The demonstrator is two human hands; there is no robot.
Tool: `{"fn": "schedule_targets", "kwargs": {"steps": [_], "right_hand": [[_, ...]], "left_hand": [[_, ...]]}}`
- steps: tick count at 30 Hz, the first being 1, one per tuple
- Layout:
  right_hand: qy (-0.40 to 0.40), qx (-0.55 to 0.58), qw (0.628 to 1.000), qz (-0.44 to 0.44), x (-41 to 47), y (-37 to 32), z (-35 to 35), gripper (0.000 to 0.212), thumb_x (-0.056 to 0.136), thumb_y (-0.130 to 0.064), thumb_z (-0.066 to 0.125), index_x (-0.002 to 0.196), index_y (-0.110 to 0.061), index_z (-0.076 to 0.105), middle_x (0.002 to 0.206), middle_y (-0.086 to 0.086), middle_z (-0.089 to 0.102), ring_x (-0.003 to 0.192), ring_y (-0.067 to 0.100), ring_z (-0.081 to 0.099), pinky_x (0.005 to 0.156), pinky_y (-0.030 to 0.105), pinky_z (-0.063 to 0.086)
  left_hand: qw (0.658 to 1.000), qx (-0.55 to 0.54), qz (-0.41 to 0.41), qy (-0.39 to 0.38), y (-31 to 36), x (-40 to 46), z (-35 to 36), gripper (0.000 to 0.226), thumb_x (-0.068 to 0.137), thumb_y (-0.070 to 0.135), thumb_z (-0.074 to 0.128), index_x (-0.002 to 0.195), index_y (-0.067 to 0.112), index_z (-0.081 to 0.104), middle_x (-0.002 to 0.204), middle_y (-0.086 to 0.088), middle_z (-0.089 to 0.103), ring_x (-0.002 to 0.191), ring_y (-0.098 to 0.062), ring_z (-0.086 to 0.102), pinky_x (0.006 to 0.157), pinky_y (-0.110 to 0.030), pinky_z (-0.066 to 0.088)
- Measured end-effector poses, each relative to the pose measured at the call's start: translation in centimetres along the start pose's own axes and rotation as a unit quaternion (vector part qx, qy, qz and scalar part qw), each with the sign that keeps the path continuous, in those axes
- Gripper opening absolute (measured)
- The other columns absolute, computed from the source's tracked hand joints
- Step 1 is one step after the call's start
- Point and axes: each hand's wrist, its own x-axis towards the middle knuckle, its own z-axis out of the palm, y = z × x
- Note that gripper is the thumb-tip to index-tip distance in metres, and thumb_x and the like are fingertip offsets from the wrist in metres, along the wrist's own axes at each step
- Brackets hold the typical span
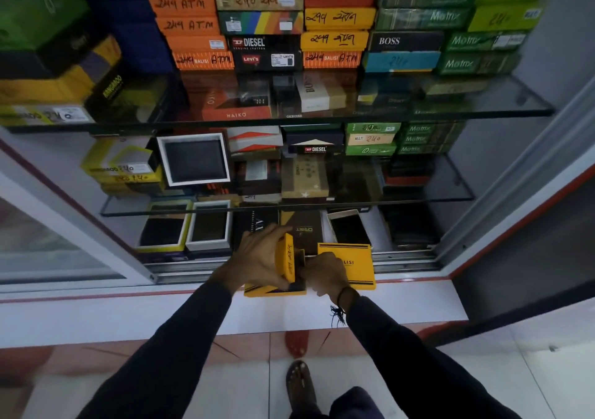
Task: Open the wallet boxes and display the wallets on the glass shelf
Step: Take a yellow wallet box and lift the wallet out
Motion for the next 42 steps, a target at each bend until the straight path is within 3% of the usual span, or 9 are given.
{"fn": "schedule_targets", "kwargs": {"steps": [5, 9, 12, 15, 19, 25, 32, 38, 42], "right_hand": [[0.085, 0.035, 0.995, 0.029, 0.3, -0.1, 1.1, 0.024, 0.084, -0.027, 0.071, 0.094, -0.006, 0.076, 0.098, 0.011, 0.077, 0.092, 0.029, 0.073, 0.079, 0.038, 0.062], [0.097, 0.032, 0.995, 0.010, 0.1, -0.1, 1.2, 0.015, 0.082, -0.020, 0.069, 0.084, -0.005, 0.074, 0.090, 0.011, 0.077, 0.086, 0.029, 0.073, 0.069, 0.033, 0.058], [0.108, 0.014, 0.994, -0.014, -0.1, -0.6, 1.4, 0.016, 0.083, -0.017, 0.066, 0.067, -0.015, 0.064, 0.080, 0.007, 0.073, 0.073, 0.023, 0.066, 0.063, 0.027, 0.051], [0.116, -0.003, 0.993, -0.033, 0.0, -0.9, 1.4, 0.025, 0.084, -0.016, 0.063, 0.061, -0.020, 0.053, 0.078, 0.006, 0.070, 0.071, 0.020, 0.062, 0.061, 0.026, 0.047], [0.089, -0.037, 0.994, -0.051, 0.2, -1.3, 1.3, 0.012, 0.082, -0.018, 0.067, 0.085, -0.008, 0.072, 0.091, 0.010, 0.076, 0.086, 0.028, 0.072, 0.071, 0.035, 0.060], [0.088, -0.129, 0.986, -0.061, 0.7, -0.8, -0.2, 0.008, 0.080, -0.017, 0.072, 0.087, -0.014, 0.071, 0.098, 0.007, 0.077, 0.091, 0.024, 0.073, 0.073, 0.030, 0.059], [0.098, -0.222, 0.965, -0.098, 1.3, 0.1, -1.0, 0.020, 0.084, -0.021, 0.070, 0.103, -0.016, 0.074, 0.105, 0.004, 0.074, 0.097, 0.023, 0.071, 0.080, 0.033, 0.061], [0.085, -0.176, 0.979, -0.059, 2.3, -0.3, 0.2, 0.059, 0.076, -0.047, 0.074, 0.124, -0.015, 0.061, 0.123, 0.006, 0.061, 0.110, 0.026, 0.065, 0.087, 0.037, 0.059], [0.064, -0.053, 0.997, -0.008, 2.6, -1.0, 1.6, 0.053, 0.073, -0.046, 0.081, 0.113, -0.014, 0.065, 0.112, 0.005, 0.072, 0.100, 0.023, 0.070, 0.087, 0.039, 0.061]], "left_hand": [[0.988, -0.150, -0.030, -0.002, -3.4, -3.5, -3.3, 0.113, 0.046, 0.038, 0.095, 0.143, 0.039, 0.038, 0.130, 0.019, 0.044, 0.116, -0.011, 0.055, 0.084, -0.020, 0.051], [0.956, -0.280, -0.089, 0.022, -6.8, -7.0, -4.3, 0.114, 0.049, 0.011, 0.098, 0.143, 0.038, 0.040, 0.137, 0.002, 0.054, 0.126, -0.017, 0.059, 0.092, -0.034, 0.059], [0.951, -0.277, -0.133, 0.029, -8.8, -9.2, -4.4, 0.109, 0.052, -0.003, 0.095, 0.136, 0.039, 0.040, 0.136, -0.001, 0.050, 0.125, -0.024, 0.059, 0.085, -0.033, 0.060], [0.969, -0.181, -0.163, 0.034, -9.7, -10.3, -3.6, 0.110, 0.049, 0.006, 0.100, 0.141, 0.028, 0.041, 0.131, -0.002, 0.038, 0.120, -0.025, 0.054, 0.089, -0.029, 0.054], [0.971, -0.145, -0.189, 0.013, -8.2, -9.8, -0.7, 0.117, 0.044, 0.027, 0.103, 0.145, 0.027, 0.043, 0.131, 0.006, 0.035, 0.124, -0.021, 0.047, 0.097, -0.029, 0.047], [0.979, -0.108, -0.169, 0.024, -4.8, -5.7, 3.7, 0.119, 0.047, 0.040, 0.097, 0.148, 0.033, 0.035, 0.142, 0.003, 0.047, 0.134, -0.024, 0.047, 0.115, -0.051, 0.029], [0.989, -0.045, -0.134, 0.035, -2.9, -2.3, 4.8, 0.109, 0.055, 0.039, 0.092, 0.149, 0.030, 0.036, 0.138, 0.005, 0.055, 0.128, -0.024, 0.054, 0.103, -0.044, 0.031], [0.990, -0.050, -0.122, 0.058, -3.1, -2.4, 5.2, 0.090, 0.060, 0.041, 0.089, 0.138, 0.033, 0.045, 0.132, 0.006, 0.063, 0.124, -0.024, 0.059, 0.101, -0.045, 0.034], [0.988, -0.053, -0.135, 0.049, -2.8, -2.6, 5.1, 0.093, 0.058, 0.039, 0.090, 0.138, 0.034, 0.045, 0.135, 0.007, 0.063, 0.126, -0.024, 0.058, 0.104, -0.047, 0.035]]}}
